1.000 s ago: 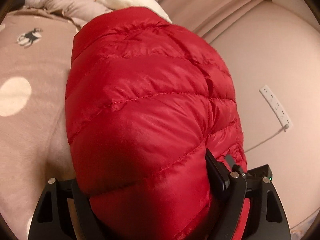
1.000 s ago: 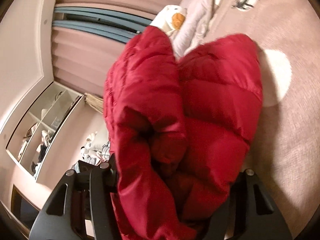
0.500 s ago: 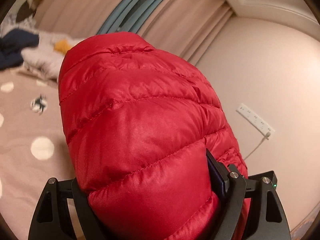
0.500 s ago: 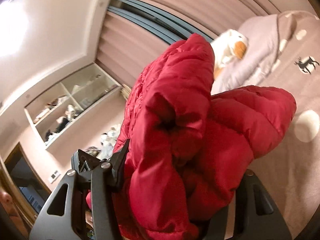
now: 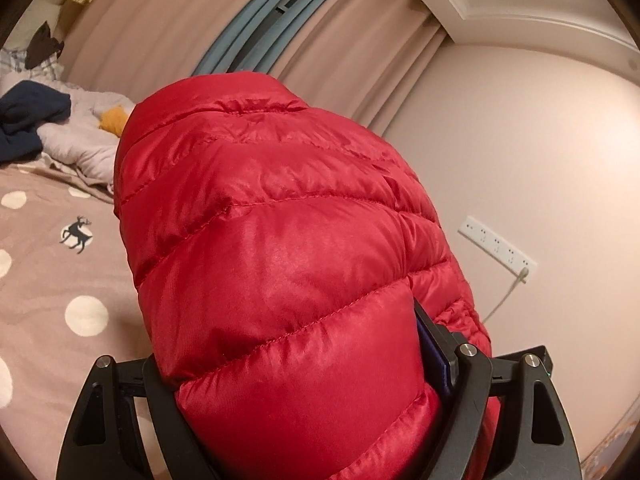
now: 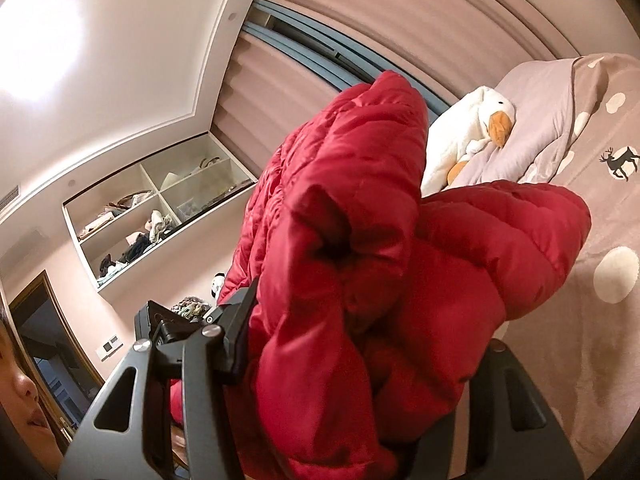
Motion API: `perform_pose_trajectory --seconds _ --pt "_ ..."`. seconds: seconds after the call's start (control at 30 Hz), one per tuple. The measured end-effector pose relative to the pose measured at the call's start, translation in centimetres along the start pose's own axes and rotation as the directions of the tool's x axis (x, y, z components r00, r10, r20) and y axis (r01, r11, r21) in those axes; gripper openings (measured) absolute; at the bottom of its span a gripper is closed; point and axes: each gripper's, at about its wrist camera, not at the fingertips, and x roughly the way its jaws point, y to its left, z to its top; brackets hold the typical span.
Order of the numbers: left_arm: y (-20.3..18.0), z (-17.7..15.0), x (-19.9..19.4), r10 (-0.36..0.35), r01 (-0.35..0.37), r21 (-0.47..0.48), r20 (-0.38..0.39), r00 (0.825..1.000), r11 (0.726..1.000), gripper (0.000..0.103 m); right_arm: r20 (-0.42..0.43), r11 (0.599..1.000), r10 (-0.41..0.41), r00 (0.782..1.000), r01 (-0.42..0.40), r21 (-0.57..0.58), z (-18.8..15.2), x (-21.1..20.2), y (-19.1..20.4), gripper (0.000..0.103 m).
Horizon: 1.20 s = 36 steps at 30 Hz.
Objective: Fold large clothes
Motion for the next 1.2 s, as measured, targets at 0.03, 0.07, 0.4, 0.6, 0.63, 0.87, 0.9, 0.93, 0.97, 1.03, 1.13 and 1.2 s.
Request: perform_pose_trajectory --seconds 0.03,0.07,0.4,0.6,0.63,0.87,0.9,0.93,0.97,1.03,1.13,1.2 --pt "0.1 0.1 0.0 0.0 0.0 -0.001 -0.002 1.0 1.0 0.083 0.001 1.0 -0.003 1.0 0.003 0.0 0.0 0.0 0.3 0.053" --pt "0.1 0.1 0.0 0.001 -0.002 -0.002 -0.005 1.0 1.0 0.083 0.001 1.0 -0.006 1.0 0.006 -0.001 0.0 0.0 0.5 0.053" --pt "0.5 0.6 -0.7 0.013 -0.013 -0.017 -0.007 1.0 1.0 0.083 -0.006 1.0 -0.021 1.0 0.021 0.002 -0.2 0.4 1.4 0.053" --pt "0.8 0.8 -1.3 0.023 -0.023 -0.021 -0.005 1.0 1.0 0.083 -0.014 1.0 -0.026 1.0 0.026 0.006 -0.3 0.5 1.4 0.054" --pt "0.8 0.8 -1.3 0.024 -0.024 -0.023 -0.004 1.0 0.999 0.083 -0.016 1.0 -0.027 1.0 0.027 0.006 -0.2 0.6 1.6 0.054" --pt "1.1 1.6 -2.4 0.027 -0.026 -0.03 0.018 0.999 0.999 0.083 -0.032 1.0 -0.019 0.999 0.019 -0.012 -0.1 1.4 2.1 0.054" --pt "1.1 1.6 -2.6 0.026 -0.025 -0.034 0.023 0.999 0.999 0.083 -0.037 1.0 -0.017 0.999 0.016 -0.017 0.0 1.7 2.3 0.054" --pt "1.2 1.8 -2.9 0.026 -0.024 -0.04 0.032 0.999 0.999 0.083 -0.039 1.0 -0.014 0.999 0.014 -0.02 0.1 1.9 2.4 0.054" --pt "1.1 2.0 -3.3 0.028 -0.026 -0.041 0.043 0.999 0.999 0.083 -0.044 1.0 -0.011 0.999 0.009 -0.03 0.2 2.3 2.7 0.054" --pt "1.1 2.3 -4.0 0.03 -0.028 -0.036 0.066 0.997 0.999 0.083 -0.055 0.999 -0.003 0.998 0.0 -0.052 0.5 3.0 3.5 0.054" --pt "1.0 3.3 -5.4 0.024 -0.021 -0.026 0.117 0.993 0.999 0.083 -0.065 0.997 0.01 0.998 -0.015 -0.078 0.7 3.9 4.4 0.054" --pt "1.2 3.9 -6.0 0.026 -0.023 -0.024 0.141 0.99 0.999 0.083 -0.074 0.995 0.019 0.997 -0.027 -0.099 1.0 4.7 5.4 0.054"
